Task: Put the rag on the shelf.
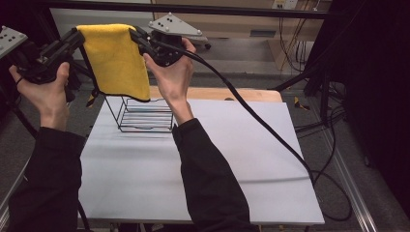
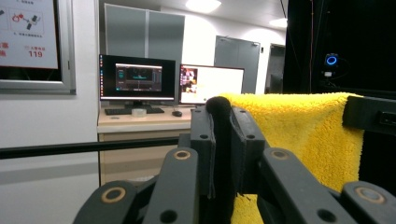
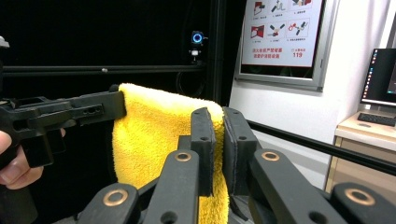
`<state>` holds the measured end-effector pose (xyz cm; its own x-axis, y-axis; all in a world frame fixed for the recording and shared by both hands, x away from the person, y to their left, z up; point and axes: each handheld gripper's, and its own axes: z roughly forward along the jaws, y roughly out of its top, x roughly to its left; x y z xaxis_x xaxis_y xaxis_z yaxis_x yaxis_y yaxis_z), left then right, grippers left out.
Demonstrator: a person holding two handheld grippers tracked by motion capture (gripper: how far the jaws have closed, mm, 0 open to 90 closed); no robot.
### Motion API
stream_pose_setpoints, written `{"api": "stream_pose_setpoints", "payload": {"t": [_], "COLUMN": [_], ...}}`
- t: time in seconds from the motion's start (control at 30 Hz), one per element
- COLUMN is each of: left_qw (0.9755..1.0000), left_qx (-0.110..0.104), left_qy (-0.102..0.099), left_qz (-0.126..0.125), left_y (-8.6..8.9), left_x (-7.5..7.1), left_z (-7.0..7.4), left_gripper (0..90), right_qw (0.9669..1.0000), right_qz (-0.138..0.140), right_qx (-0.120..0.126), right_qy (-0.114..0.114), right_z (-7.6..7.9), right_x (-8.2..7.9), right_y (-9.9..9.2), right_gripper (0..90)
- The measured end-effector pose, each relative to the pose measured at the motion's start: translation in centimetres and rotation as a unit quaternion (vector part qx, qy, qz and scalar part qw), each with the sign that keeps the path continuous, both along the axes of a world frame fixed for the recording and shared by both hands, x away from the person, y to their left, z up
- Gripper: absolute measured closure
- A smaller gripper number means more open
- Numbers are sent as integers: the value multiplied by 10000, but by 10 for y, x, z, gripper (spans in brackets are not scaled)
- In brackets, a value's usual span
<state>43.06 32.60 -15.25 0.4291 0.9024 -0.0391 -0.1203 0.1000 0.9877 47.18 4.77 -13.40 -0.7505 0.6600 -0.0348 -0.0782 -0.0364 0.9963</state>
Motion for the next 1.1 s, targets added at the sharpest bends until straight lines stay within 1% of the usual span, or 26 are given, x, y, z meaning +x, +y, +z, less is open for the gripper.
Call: {"api": "stream_pose_setpoints", "payload": {"t": [0.03, 0.07, 0.13, 0.3, 0.43, 0.5, 0.57, 0.7, 0.77, 0.87, 0.97, 1.1], "left_qw": [10000, 10000, 10000, 9999, 9999, 9999, 9999, 9999, 9999, 9998, 9997, 9995], "left_qx": [6, 11, 39, 77, 67, 58, 107, 38, -39, 7, 23, 105], "left_qy": [-1, -3, -19, -52, -80, -71, -95, -106, -95, -157, -153, -172], "left_qz": [9, 20, 47, 75, 75, 56, 93, 123, 109, 153, 192, 248], "left_y": [0, 0, 0, -1, -2, -2, -3, -1, 0, 1, 2, -1], "left_x": [2, 3, 7, 16, 23, 26, 29, 35, 38, 41, 46, 55], "left_z": [2, 4, 9, 20, 24, 26, 28, 29, 29, 32, 34, 31], "left_gripper": [807, 807, 807, 807, 807, 807, 807, 807, 807, 806, 806, 806], "right_qw": [10000, 10000, 10000, 9999, 9999, 9998, 9998, 9996, 9996, 9995, 9994, 9992], "right_qz": [0, -16, -23, -88, -95, -144, -151, -205, -224, -231, -262, -308], "right_qx": [0, 9, -13, 47, 93, 100, 90, 67, 46, 57, 42, -19], "right_qy": [0, -25, -46, -95, -100, -122, -125, -181, -190, -210, -217, -248], "right_z": [0, 4, 6, 16, 20, 22, 23, 28, 29, 31, 33, 31], "right_x": [0, 3, 5, 15, 19, 23, 25, 33, 34, 39, 46, 51], "right_y": [0, 1, 1, 1, 1, 1, 1, 4, 5, 7, 9, 10], "right_gripper": [842, 842, 842, 842, 842, 842, 842, 842, 842, 842, 842, 841]}}
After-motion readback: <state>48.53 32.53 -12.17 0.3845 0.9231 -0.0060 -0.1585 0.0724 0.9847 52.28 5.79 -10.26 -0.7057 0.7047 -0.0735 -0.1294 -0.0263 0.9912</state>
